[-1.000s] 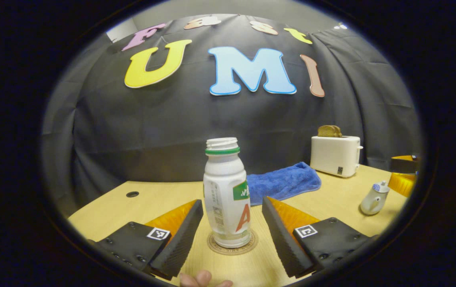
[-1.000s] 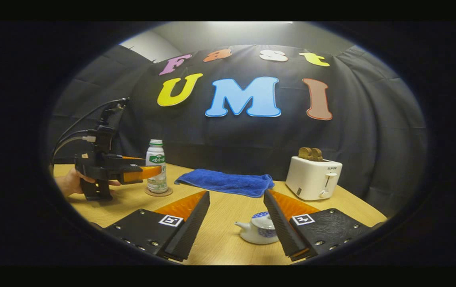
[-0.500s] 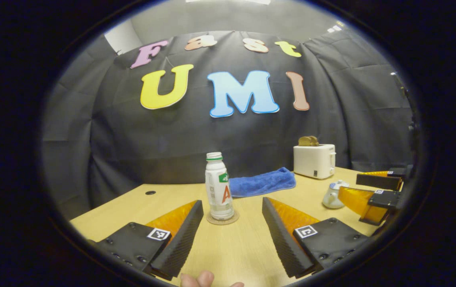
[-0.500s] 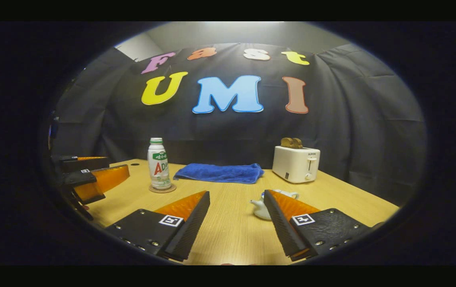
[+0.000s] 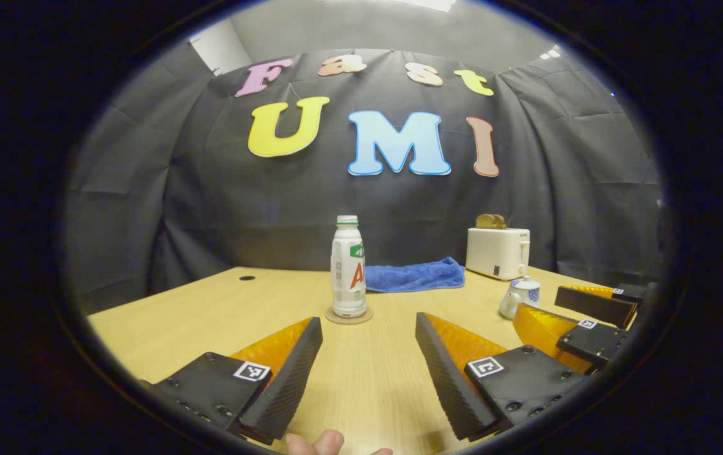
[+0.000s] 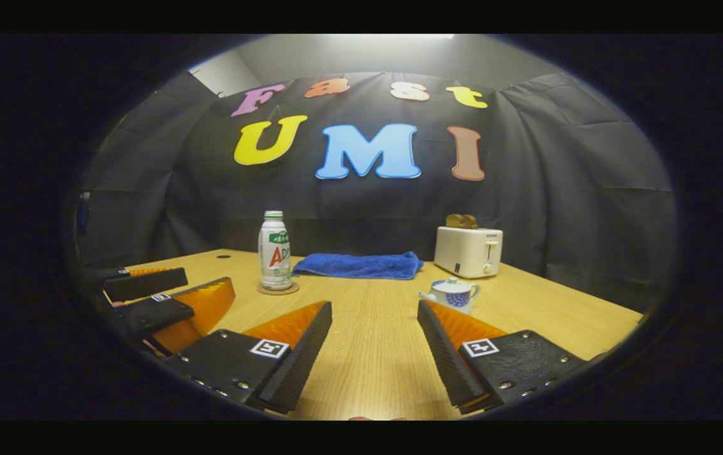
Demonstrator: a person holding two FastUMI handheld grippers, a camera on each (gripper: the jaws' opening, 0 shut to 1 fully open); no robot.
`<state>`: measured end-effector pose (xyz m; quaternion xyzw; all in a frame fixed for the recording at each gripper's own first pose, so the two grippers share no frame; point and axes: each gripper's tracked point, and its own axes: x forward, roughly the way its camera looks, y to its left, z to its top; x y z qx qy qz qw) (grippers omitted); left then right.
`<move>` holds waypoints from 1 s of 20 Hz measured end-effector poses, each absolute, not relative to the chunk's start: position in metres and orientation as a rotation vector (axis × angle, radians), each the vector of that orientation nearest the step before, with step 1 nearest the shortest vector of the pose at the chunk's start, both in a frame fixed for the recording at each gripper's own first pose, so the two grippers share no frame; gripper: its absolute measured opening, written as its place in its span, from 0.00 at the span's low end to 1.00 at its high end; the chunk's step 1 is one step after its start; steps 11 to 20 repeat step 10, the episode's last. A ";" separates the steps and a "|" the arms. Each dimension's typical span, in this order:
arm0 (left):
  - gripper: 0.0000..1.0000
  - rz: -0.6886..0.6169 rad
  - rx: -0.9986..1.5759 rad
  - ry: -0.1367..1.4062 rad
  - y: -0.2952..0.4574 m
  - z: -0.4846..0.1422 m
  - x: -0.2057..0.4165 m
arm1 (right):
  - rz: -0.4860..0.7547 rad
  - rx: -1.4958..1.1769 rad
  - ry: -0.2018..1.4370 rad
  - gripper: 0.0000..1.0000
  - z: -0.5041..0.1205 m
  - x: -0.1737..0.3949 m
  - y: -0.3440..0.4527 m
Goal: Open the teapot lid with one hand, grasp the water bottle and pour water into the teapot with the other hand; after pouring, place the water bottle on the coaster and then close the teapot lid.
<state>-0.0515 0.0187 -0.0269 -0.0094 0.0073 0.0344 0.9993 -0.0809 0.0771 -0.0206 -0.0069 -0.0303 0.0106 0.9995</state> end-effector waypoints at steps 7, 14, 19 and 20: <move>1.00 0.073 0.002 0.011 0.011 -0.029 -0.057 | 0.002 -0.003 -0.078 0.83 -0.017 -0.082 0.075; 1.00 0.053 0.001 0.012 0.006 -0.028 -0.057 | 0.004 -0.002 -0.076 0.70 -0.016 -0.080 0.076; 1.00 0.053 0.001 0.012 0.006 -0.028 -0.057 | 0.004 -0.002 -0.076 0.70 -0.016 -0.080 0.076; 1.00 0.053 0.001 0.012 0.006 -0.028 -0.057 | 0.004 -0.002 -0.076 0.70 -0.016 -0.080 0.076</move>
